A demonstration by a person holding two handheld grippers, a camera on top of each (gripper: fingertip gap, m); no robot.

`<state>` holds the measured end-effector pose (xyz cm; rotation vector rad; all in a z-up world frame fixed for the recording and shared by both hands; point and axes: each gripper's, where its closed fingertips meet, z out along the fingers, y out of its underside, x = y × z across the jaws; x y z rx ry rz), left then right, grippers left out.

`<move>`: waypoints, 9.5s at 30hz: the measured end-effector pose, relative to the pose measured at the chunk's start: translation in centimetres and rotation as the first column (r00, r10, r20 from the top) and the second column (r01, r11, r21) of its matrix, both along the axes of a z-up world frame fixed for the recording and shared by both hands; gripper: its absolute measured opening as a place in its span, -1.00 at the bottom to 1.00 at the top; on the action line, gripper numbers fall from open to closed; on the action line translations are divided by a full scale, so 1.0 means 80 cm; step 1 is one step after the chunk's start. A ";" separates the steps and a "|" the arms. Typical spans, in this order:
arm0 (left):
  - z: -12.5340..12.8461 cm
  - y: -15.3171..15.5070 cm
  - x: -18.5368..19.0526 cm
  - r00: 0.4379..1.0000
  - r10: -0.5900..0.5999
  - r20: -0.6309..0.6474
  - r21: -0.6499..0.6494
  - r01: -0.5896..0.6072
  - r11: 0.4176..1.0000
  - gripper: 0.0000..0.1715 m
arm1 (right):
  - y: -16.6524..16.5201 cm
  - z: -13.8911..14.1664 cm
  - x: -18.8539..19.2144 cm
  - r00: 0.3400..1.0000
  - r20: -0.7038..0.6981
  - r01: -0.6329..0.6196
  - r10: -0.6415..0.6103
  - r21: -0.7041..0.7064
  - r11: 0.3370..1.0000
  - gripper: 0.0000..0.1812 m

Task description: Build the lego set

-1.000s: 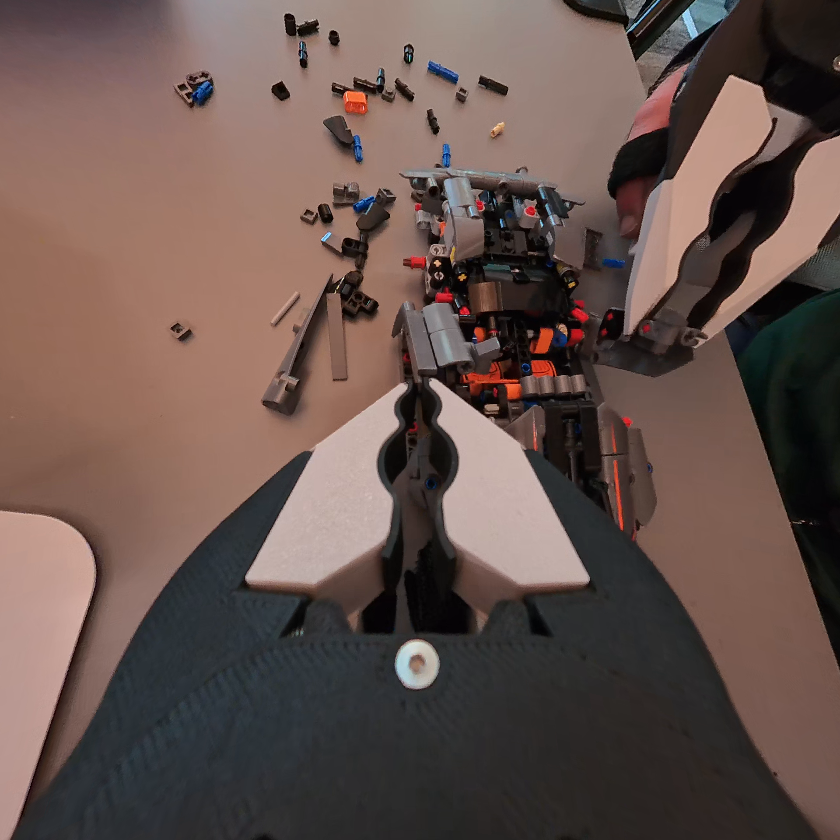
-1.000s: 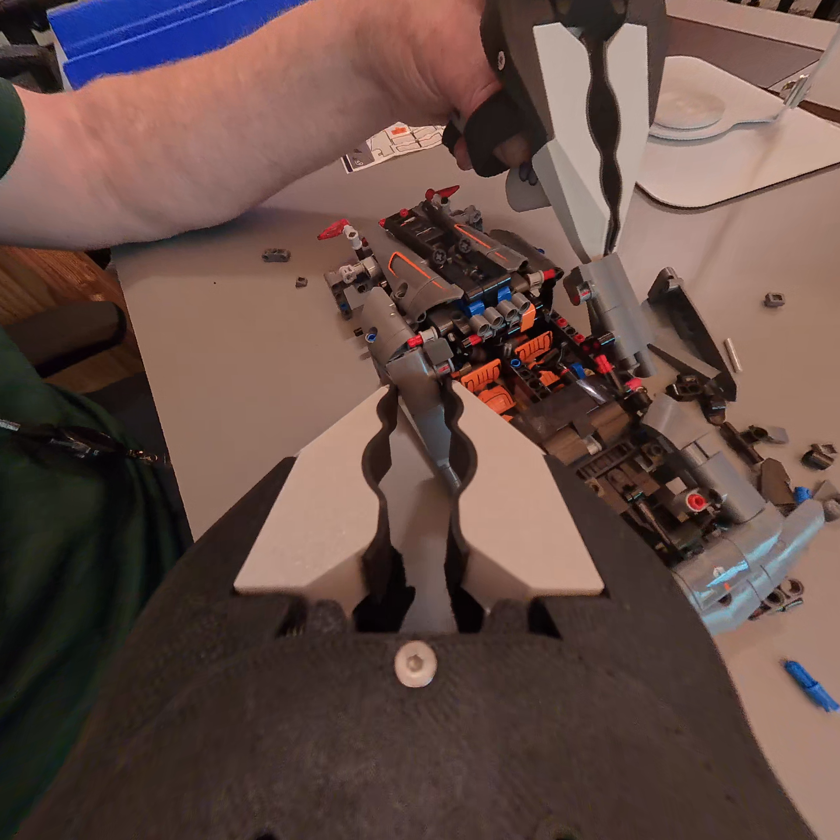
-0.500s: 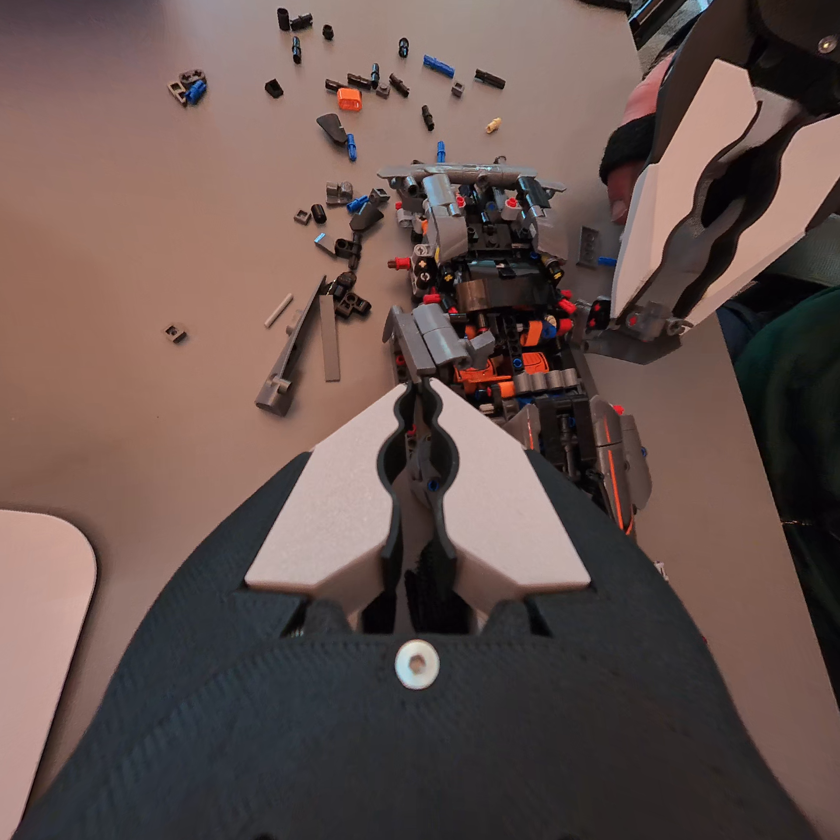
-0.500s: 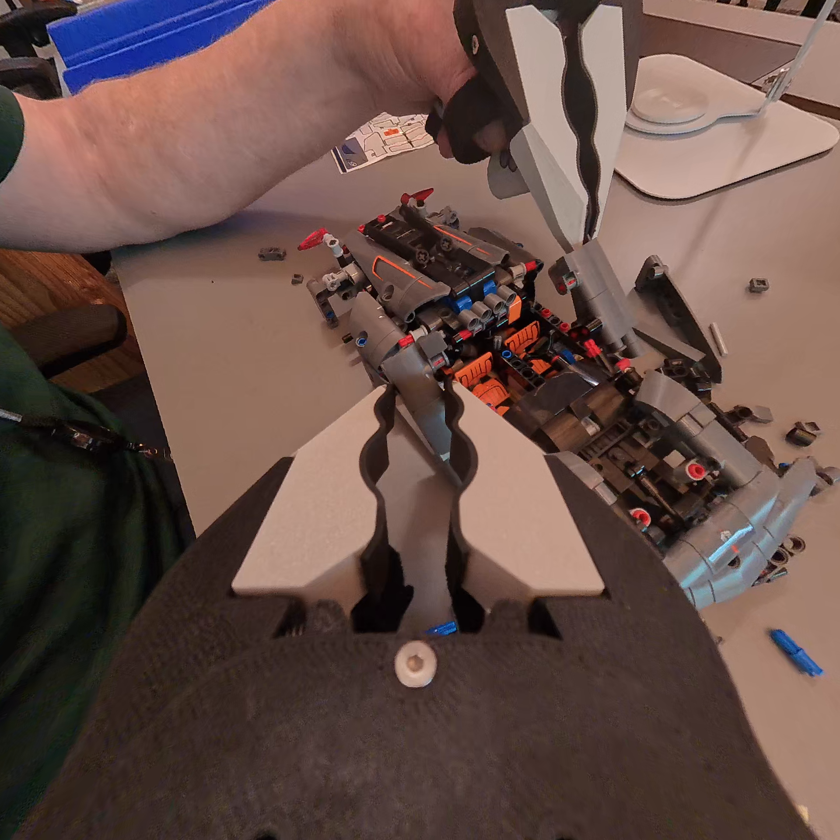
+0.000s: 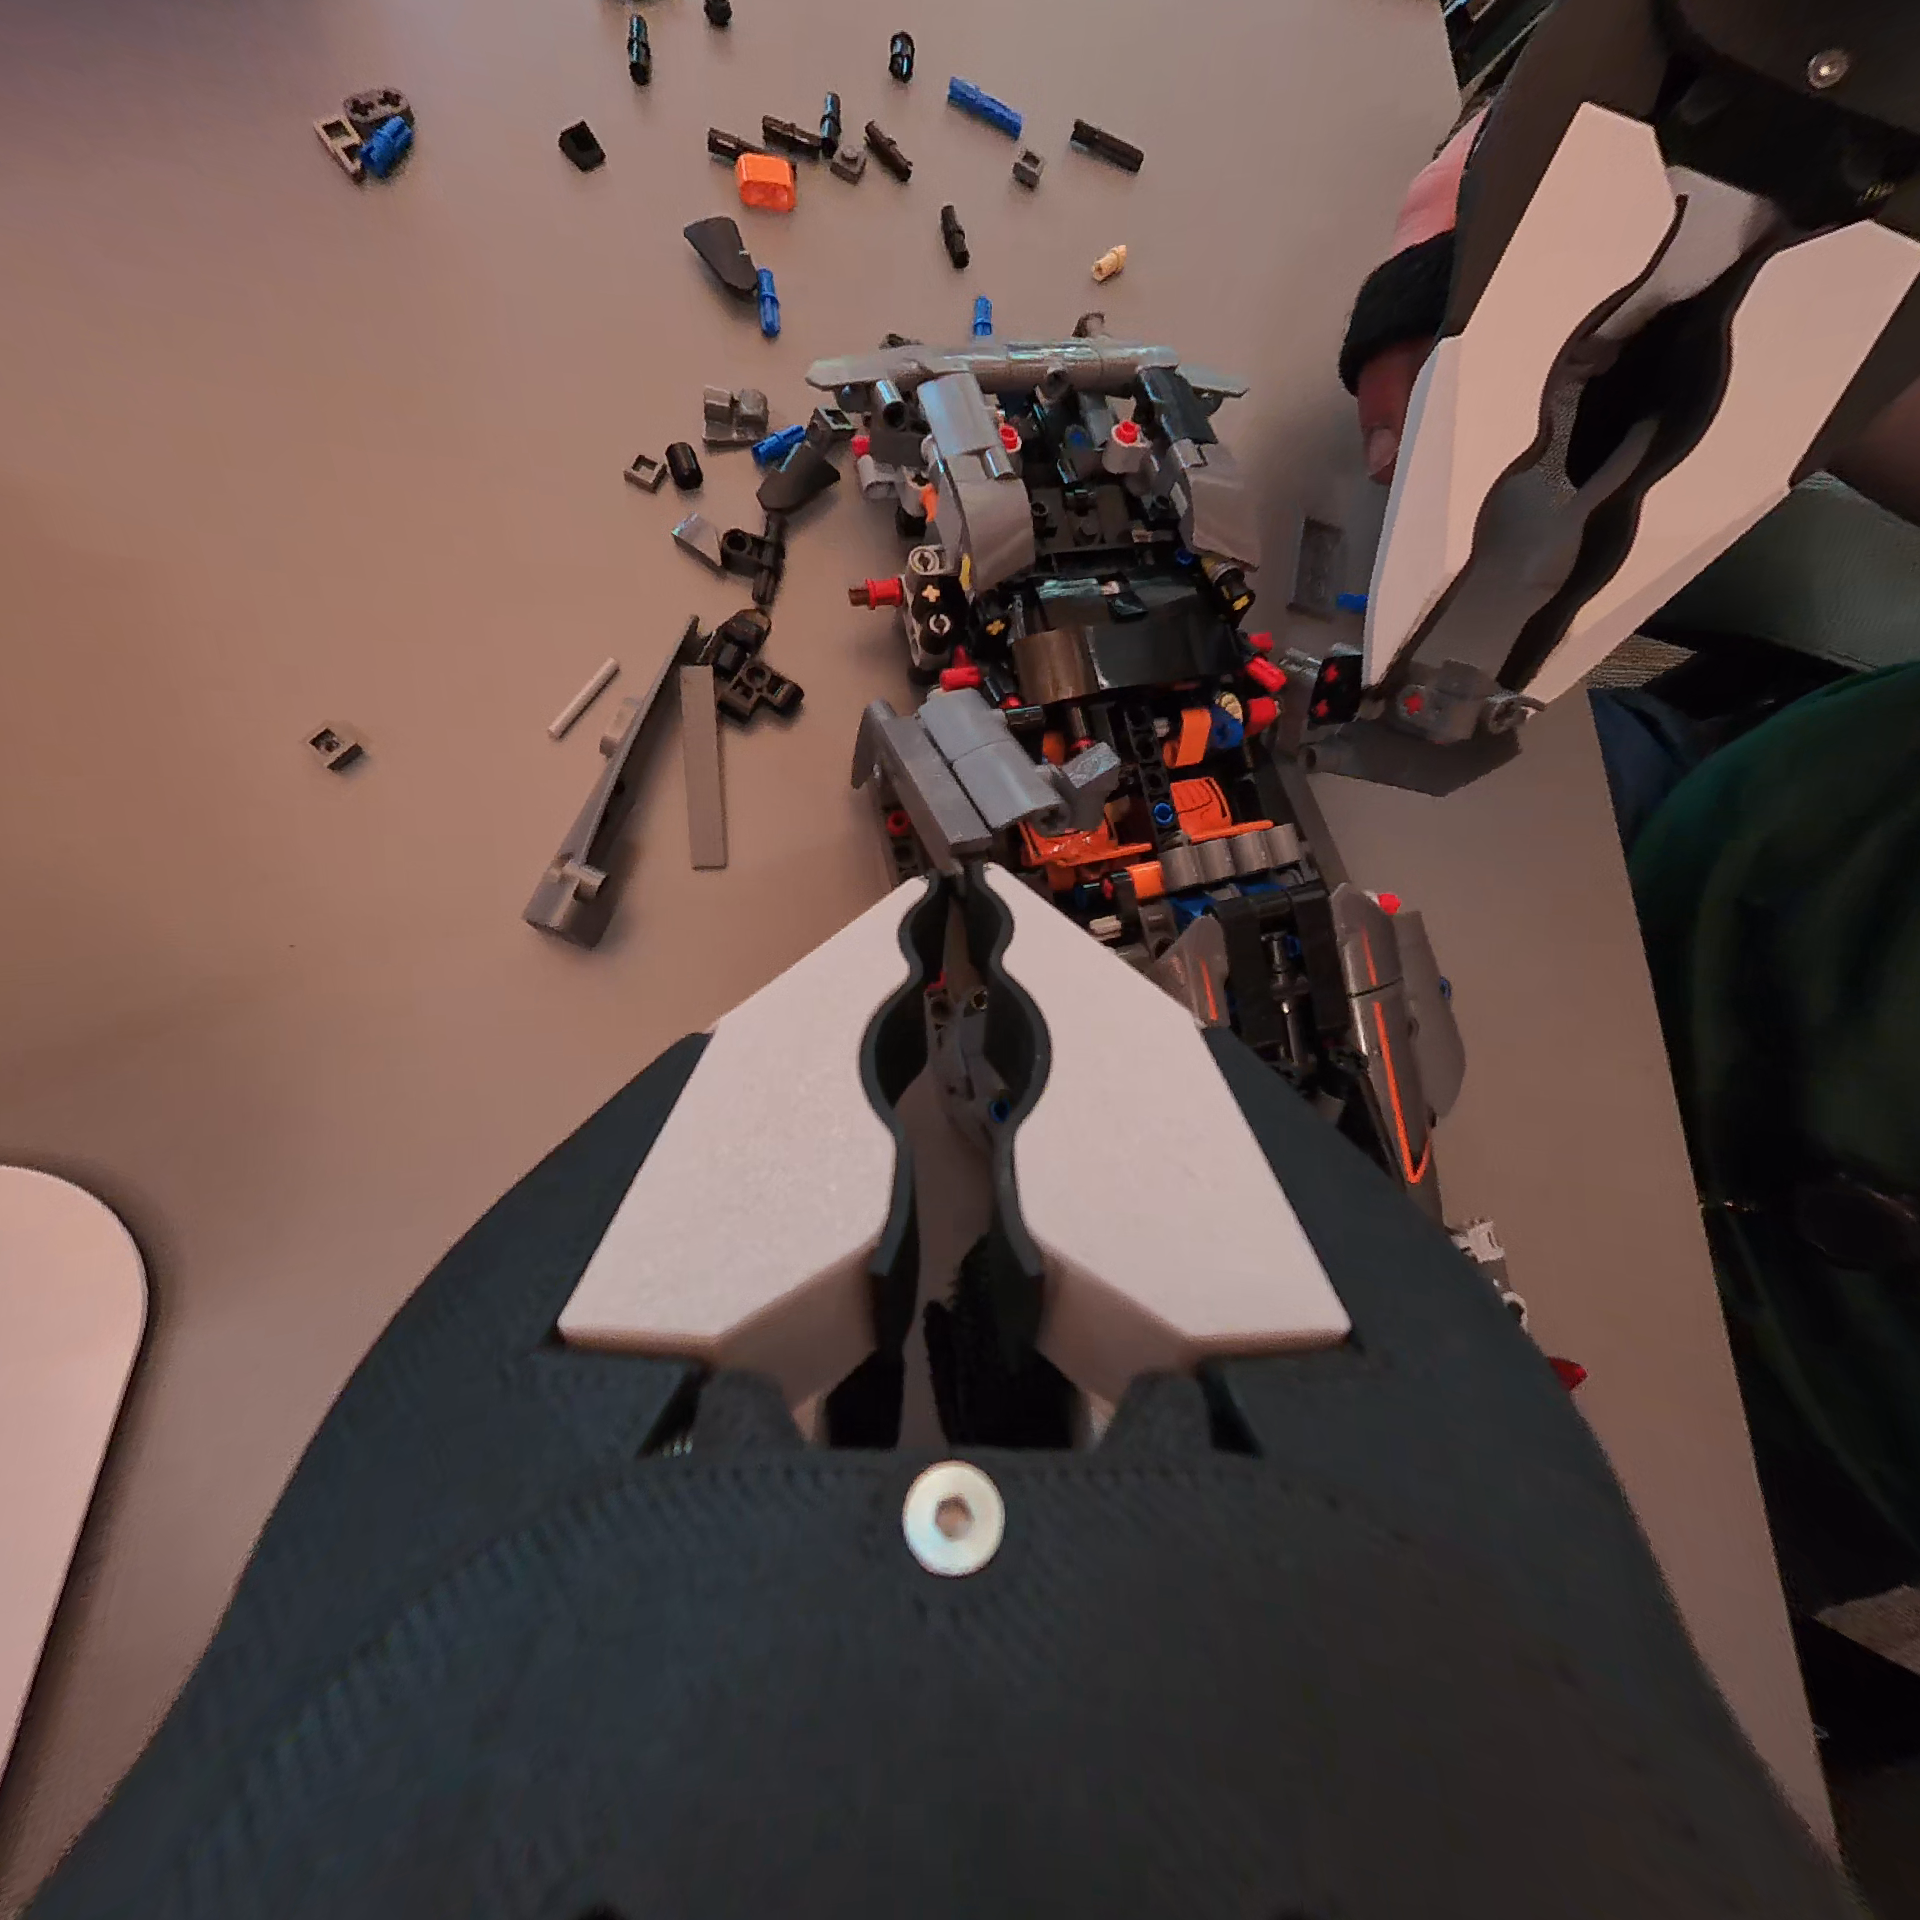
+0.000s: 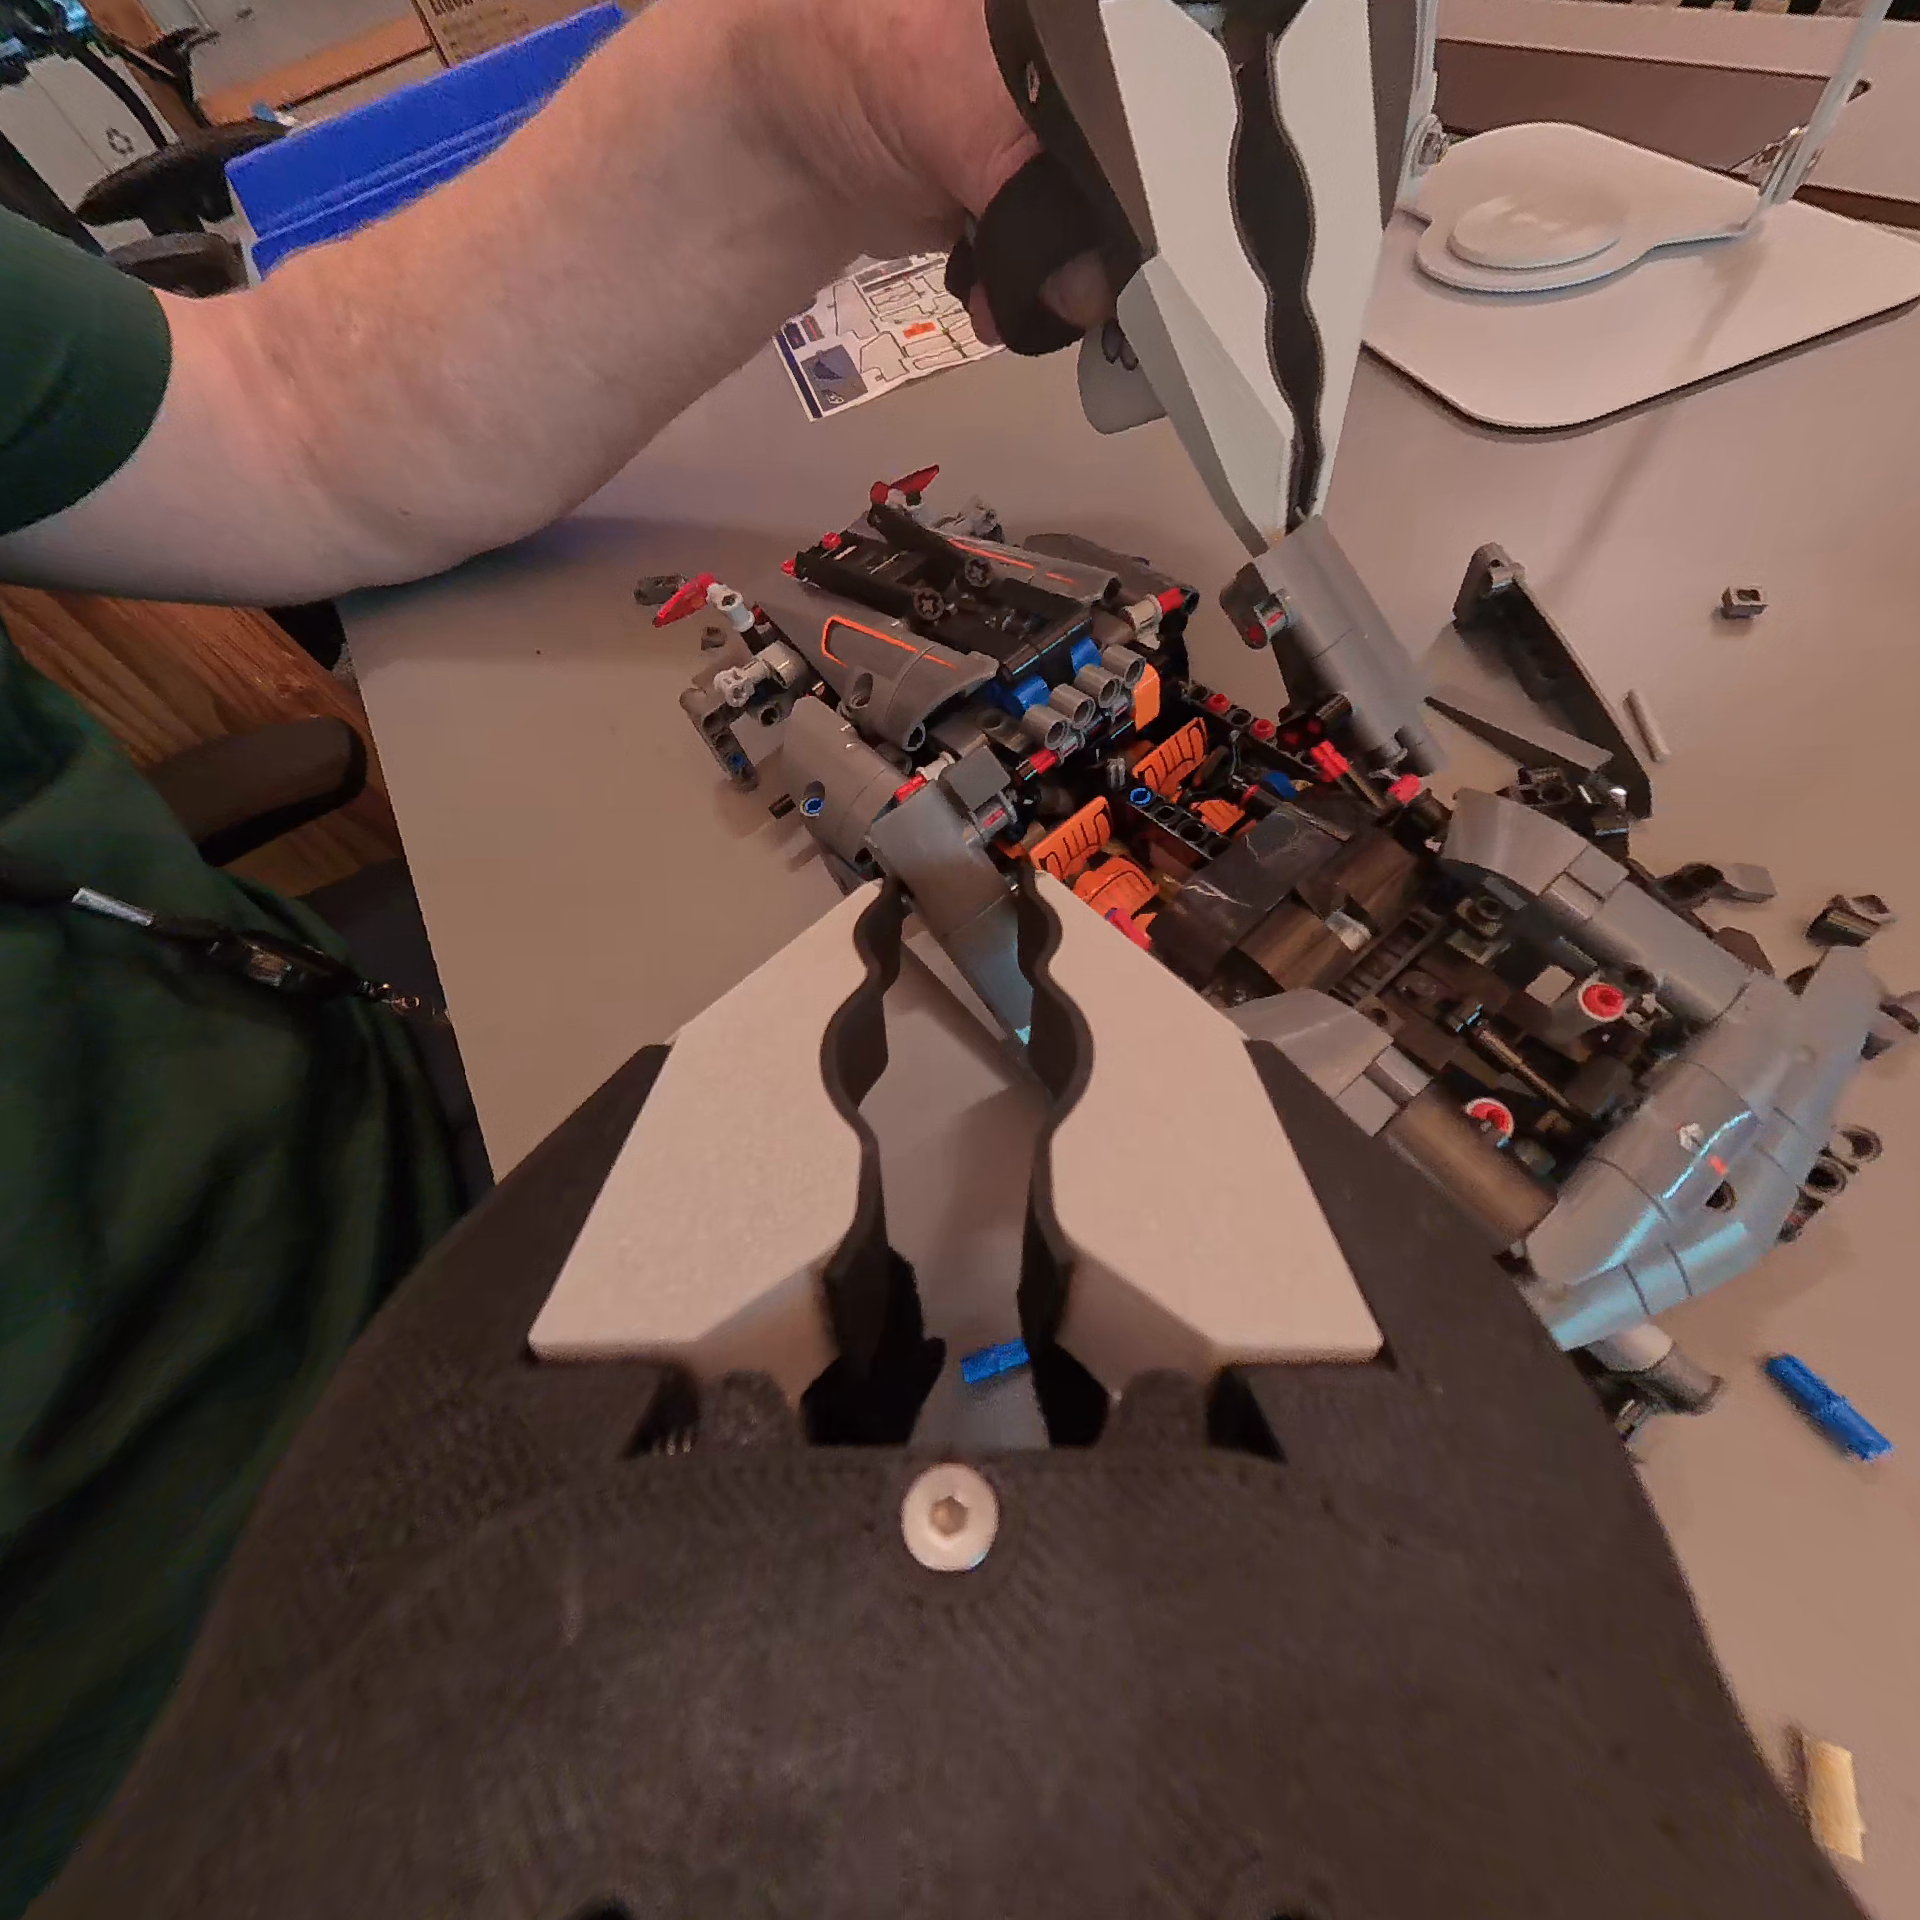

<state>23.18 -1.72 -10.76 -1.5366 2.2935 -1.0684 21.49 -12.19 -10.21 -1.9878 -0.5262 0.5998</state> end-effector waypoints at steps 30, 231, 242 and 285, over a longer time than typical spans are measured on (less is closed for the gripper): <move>0.001 0.000 -0.002 0.962 -0.247 0.113 -0.015 0.251 0.968 -0.77 | -0.006 -0.017 -0.004 0.715 0.630 0.175 -0.303 0.258 0.950 -0.58; -0.024 -0.117 -0.060 0.999 -0.020 0.041 0.550 -0.006 0.835 -0.68 | -0.044 -0.016 0.057 0.948 -0.308 0.014 -0.076 -0.200 0.980 -0.91; -0.031 -0.108 -0.072 1.000 0.007 0.026 0.585 -0.021 0.811 -0.64 | -0.044 -0.013 0.056 0.945 -0.321 0.001 -0.064 -0.193 0.981 -0.91; -0.014 -0.114 -0.062 0.999 0.032 -0.029 0.589 -0.009 0.808 -0.66 | -0.049 -0.009 0.054 0.938 -0.344 -0.029 -0.034 -0.176 0.984 -0.92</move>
